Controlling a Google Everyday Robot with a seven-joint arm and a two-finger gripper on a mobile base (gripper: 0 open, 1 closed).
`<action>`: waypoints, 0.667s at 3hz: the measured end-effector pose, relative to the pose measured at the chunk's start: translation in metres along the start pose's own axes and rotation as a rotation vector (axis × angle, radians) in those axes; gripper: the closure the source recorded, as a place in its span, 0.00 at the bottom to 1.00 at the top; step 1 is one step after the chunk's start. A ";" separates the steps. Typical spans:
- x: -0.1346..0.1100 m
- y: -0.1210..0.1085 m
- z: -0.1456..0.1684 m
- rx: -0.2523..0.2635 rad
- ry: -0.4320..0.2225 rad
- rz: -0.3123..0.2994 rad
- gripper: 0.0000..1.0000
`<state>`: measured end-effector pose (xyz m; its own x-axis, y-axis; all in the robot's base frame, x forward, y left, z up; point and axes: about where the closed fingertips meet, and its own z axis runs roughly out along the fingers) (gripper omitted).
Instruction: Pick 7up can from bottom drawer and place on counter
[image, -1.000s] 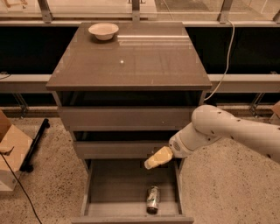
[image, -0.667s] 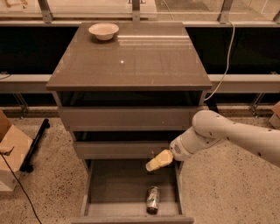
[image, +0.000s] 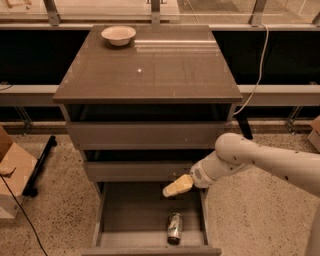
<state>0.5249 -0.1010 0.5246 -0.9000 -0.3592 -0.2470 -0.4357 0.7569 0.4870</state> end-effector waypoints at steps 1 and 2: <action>-0.001 -0.018 0.047 -0.007 -0.030 0.091 0.00; -0.003 -0.033 0.079 0.008 -0.038 0.149 0.00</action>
Offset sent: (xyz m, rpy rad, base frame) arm 0.0292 0.0233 -0.1196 -0.0022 0.0683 -0.2189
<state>0.5426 -0.0821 0.4429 -0.9536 -0.2217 -0.2036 -0.2968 0.8049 0.5139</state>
